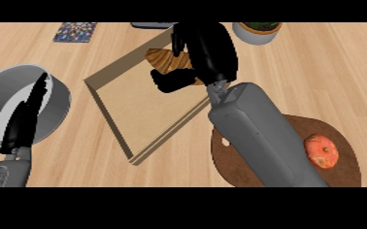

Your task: Pick the croissant from the cutting board and place it in the cardboard box

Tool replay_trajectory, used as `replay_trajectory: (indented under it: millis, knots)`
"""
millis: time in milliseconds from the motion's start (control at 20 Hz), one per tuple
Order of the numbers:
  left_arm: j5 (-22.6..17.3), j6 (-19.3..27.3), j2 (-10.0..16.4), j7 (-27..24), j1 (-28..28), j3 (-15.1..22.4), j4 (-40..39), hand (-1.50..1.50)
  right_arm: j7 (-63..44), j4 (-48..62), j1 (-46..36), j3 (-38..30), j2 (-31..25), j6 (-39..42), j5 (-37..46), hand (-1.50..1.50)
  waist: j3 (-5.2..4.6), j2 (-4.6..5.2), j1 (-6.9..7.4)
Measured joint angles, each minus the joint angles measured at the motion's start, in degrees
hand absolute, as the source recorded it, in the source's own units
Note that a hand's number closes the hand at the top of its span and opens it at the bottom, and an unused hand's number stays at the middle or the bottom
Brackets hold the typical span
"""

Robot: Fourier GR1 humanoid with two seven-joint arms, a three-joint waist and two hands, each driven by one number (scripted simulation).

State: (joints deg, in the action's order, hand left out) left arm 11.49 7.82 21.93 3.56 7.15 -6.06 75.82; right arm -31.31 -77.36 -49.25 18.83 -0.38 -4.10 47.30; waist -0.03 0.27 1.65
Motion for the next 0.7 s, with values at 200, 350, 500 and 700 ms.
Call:
replay_trajectory:
  millis: [200, 350, 500, 700]
  knots:
    - [-0.21, -0.94, 0.16, -0.08, 0.79, -0.25, -0.3, 0.0, -0.3, 11.1, -7.29, 0.38, 0.23, -5.72, -6.48, 1.5, -0.01, 0.15, 0.59]
    - [0.14, -0.9, -0.16, 0.02, 0.93, -0.15, -0.17, 0.0, 2.02, 19.92, -12.28, 0.07, 0.3, -9.14, -10.67, 1.5, -0.01, 0.26, 0.89]
    - [0.5, -0.88, -0.88, -0.12, 1.65, 0.36, -0.47, 0.0, 4.34, 28.09, -15.64, 1.67, 0.34, -13.55, -14.55, 1.5, -0.02, 0.48, 1.63]
    - [0.79, -1.17, -0.79, -0.39, 2.96, 0.42, -1.0, 0.0, 6.45, 38.1, -20.12, 2.87, 0.36, -17.04, -17.73, 1.5, -0.05, 0.9, 2.85]
